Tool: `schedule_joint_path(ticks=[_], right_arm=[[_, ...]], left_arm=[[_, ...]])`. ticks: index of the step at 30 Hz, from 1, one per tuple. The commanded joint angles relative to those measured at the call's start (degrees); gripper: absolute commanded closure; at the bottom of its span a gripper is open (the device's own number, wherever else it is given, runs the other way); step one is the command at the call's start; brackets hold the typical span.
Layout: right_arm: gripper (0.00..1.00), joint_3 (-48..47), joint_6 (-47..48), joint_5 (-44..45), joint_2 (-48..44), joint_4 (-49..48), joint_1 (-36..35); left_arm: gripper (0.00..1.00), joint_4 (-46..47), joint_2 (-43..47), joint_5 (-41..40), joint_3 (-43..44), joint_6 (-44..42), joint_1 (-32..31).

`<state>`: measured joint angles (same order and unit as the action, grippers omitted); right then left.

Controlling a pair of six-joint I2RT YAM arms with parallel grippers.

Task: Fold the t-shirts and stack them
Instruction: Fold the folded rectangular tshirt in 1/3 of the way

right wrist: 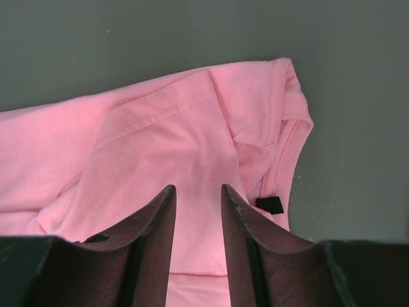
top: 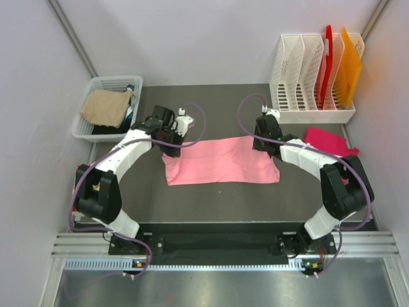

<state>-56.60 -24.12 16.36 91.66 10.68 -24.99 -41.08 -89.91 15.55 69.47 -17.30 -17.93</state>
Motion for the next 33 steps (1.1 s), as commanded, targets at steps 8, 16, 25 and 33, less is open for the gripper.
schedule_joint_path(ticks=[8,16,25,33], right_arm=[[0.65,0.3,0.0,0.0,-3.2,-2.0,0.1],[0.65,1.0,0.0,0.4,-3.7,-2.0,0.1],[0.65,0.6,0.2,0.8,-3.2,-2.1,0.0],[0.65,1.1,0.3,1.4,-4.0,-1.8,-0.3]], left_arm=[[1.00,4.0,-7.5,-6.1,4.6,6.9,-9.7],[1.00,4.6,-11.6,-5.4,10.2,8.6,-10.9],[1.00,6.1,-13.4,-5.2,11.7,10.2,-13.9],[1.00,7.3,-17.8,-4.5,14.4,11.3,-15.5]])
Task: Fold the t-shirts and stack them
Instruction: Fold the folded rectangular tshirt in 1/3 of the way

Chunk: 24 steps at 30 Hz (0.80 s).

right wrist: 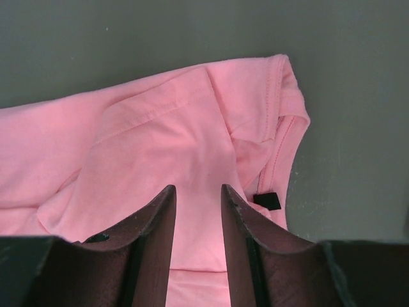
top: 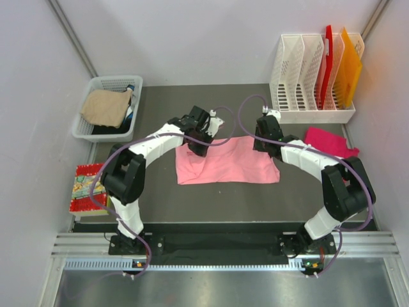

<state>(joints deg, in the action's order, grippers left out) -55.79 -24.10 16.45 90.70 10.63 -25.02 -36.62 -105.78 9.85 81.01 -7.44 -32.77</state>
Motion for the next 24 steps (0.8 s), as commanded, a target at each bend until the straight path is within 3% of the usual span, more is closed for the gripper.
schedule_joint_path(ticks=[1,15,17,18,20,21,22,23,24], right_arm=[[0.65,0.2,0.3,1.4,-3.2,-1.8,-0.3],[0.65,0.2,0.3,1.2,-2.7,-1.9,-0.5],[0.65,0.1,0.2,1.4,-2.5,-2.0,-0.4],[0.65,0.1,0.3,1.3,-2.5,-2.0,-0.4],[0.65,0.1,0.2,1.5,-2.5,-2.0,-0.4],[0.65,0.0,0.2,1.6,-2.5,-1.9,-0.4],[0.65,0.0,0.3,1.7,-2.4,-1.8,-0.4],[0.65,0.0,0.2,1.7,-2.4,-1.8,-0.5],[0.64,-0.1,0.2,1.8,-2.4,-1.8,-0.4]], left_arm=[[1.00,3.3,-2.0,1.3,2.8,1.6,-0.7],[0.99,4.7,-2.0,2.3,3.4,2.8,-4.1],[0.85,4.1,-2.5,3.1,3.4,2.5,-4.6],[0.65,4.1,-2.5,3.4,3.3,2.5,-4.8],[0.49,4.7,-1.5,3.9,2.9,2.7,-4.8],[0.27,5.1,-0.8,3.9,2.6,2.6,-4.8],[0.14,5.0,-0.1,4.0,2.1,2.1,-4.8],[0.03,4.9,1.7,4.1,2.1,2.0,-4.7],[0.01,4.8,2.8,4.0,2.0,1.8,-4.6]])
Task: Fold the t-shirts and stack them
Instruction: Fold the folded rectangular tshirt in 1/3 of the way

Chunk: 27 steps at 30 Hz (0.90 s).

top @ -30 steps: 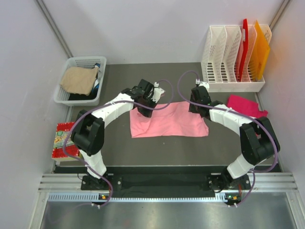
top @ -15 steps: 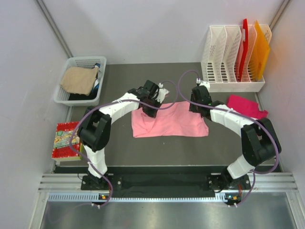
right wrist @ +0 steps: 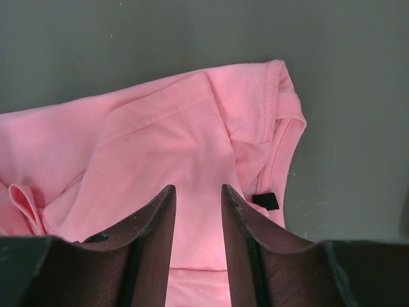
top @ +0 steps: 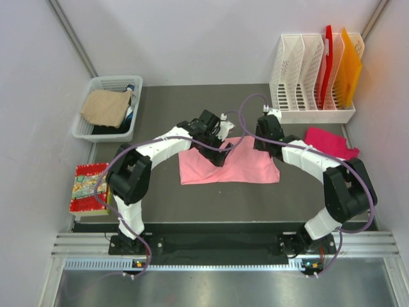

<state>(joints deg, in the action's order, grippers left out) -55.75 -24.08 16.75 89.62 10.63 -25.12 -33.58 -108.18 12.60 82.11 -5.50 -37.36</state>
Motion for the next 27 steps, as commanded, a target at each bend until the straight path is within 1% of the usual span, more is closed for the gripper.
schedule_joint_path(ticks=[1,3,5,6,9,12,13,17,19,21,23,25,27], right_arm=[[0.64,-0.2,0.3,1.5,-1.4,-1.8,-0.3],[0.64,-0.2,0.2,1.4,-1.5,-1.8,-0.4],[0.64,-0.2,0.2,1.6,-1.5,-1.9,-0.3],[0.64,-0.2,0.3,1.6,-1.5,-1.9,-0.4],[0.65,-0.7,0.2,2.1,-1.8,-1.7,-1.2],[0.65,-1.6,0.3,1.0,-2.0,-2.0,-3.8],[0.65,-2.3,0.3,0.6,-1.7,-2.0,-6.0],[0.64,-8.6,0.5,-0.1,3.4,-0.9,-13.1],[0.64,-10.5,0.4,-1.6,5.4,-1.8,-16.3],[0.65,-12.2,-0.2,-5.2,7.5,-3.4,-17.5],[0.65,-13.5,-0.9,-8.8,9.9,-6.3,-18.7],[0.65,-14.9,-1.0,-10.9,12.1,-7.8,-19.7],[0.65,-18.4,-1.1,-13.1,16.1,-7.8,-20.1]], left_arm=[[0.01,1.9,6.3,1.3,0.3,-0.2,0.6],[0.01,2.6,10.3,1.5,-0.5,-0.6,1.8],[0.01,2.7,14.0,3.1,-1.8,-1.0,4.7],[0.01,2.7,15.1,3.8,-2.2,-1.0,7.5],[0.01,2.7,18.7,7.1,-4.6,-2.1,12.8],[0.01,3.2,20.8,8.9,-8.7,-3.7,16.1],[0.01,3.9,20.9,8.7,-11.4,-4.3,16.5],[0.01,8.1,20.0,9.2,-17.1,-3.8,18.6],[0.01,10.0,19.7,10.2,-20.1,-2.9,19.7],[0.01,12.9,19.7,12.7,-22.6,-1.4,22.0],[0.02,13.6,20.3,15.0,-23.2,-0.8,23.8],[0.02,14.8,21.6,18.3,-23.9,0.0,27.2],[0.02,15.0,22.3,19.6,-24.3,0.2,29.9]])
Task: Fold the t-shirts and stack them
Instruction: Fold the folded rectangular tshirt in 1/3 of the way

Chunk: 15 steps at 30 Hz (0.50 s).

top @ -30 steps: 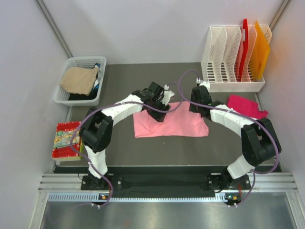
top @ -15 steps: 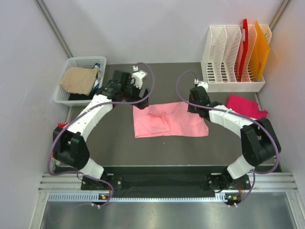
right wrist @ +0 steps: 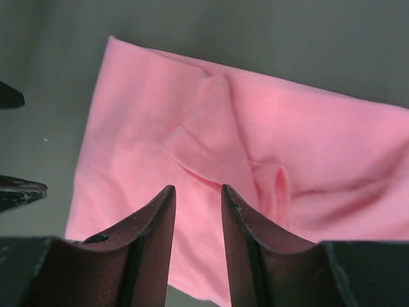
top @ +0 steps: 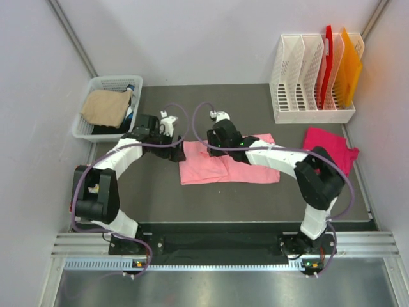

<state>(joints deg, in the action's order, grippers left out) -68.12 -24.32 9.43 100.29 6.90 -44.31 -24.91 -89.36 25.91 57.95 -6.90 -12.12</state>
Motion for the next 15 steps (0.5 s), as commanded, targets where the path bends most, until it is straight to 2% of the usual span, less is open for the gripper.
schedule_joint_path(ticks=[1,5,15], right_arm=[[0.65,-7.2,-1.0,-6.7,6.7,-4.2,-0.9],[0.66,-11.9,-2.0,-10.7,11.9,-5.3,-0.9],[0.66,-14.2,-3.7,-14.4,15.1,-7.9,-1.7]], left_arm=[[0.02,6.4,4.2,7.7,-0.3,1.6,5.3],[0.02,7.8,5.0,9.4,-2.3,1.8,6.7],[0.01,9.6,5.6,13.6,-4.6,2.4,8.0]])
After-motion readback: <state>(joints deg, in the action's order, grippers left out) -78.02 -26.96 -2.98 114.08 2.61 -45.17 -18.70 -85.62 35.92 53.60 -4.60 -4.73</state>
